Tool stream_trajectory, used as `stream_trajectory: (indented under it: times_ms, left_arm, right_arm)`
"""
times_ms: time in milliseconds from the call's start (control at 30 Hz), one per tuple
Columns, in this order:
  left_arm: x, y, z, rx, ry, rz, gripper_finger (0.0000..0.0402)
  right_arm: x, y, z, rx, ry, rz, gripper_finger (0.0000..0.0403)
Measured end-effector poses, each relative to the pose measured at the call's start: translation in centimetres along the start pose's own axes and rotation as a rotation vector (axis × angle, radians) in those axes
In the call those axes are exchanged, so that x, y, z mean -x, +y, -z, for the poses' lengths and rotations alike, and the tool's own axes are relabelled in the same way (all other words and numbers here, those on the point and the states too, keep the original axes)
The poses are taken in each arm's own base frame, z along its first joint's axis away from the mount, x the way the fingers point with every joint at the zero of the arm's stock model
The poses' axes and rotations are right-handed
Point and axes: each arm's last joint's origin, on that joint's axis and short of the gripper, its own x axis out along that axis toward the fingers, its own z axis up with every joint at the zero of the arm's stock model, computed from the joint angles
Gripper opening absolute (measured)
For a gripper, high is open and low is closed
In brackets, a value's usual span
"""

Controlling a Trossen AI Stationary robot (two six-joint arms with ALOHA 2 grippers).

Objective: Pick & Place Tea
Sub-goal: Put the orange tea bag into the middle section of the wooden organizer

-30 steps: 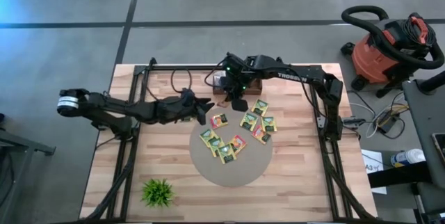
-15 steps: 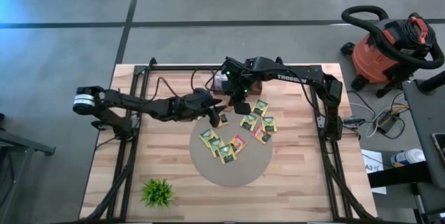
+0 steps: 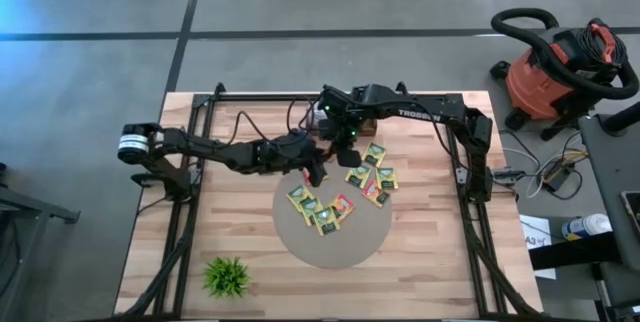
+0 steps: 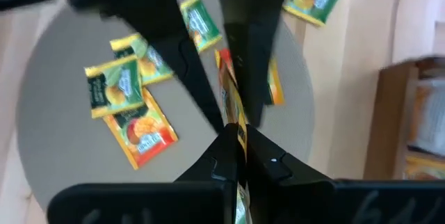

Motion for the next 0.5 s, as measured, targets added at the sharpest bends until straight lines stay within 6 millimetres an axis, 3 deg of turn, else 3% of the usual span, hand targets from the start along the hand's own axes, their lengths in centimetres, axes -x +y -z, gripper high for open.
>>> stream_trajectory:
  times_ms: [133,333,500]
  left_arm:
    - [0.1,0.1,0.3,-0.017,0.028,-0.010,0.0006]
    - [0.0,0.2,0.5,-0.031,0.042,-0.030,0.0001]
    - [0.0,0.3,0.5,-0.043,0.032,-0.056,0.0001]
  right_arm:
    - [0.0,0.0,0.1,0.000,0.016,0.013,0.0033]
    - [0.7,0.2,0.1,0.000,0.008,0.023,0.0100]
    - [1.9,0.4,0.5,0.012,0.054,0.136,0.0154]
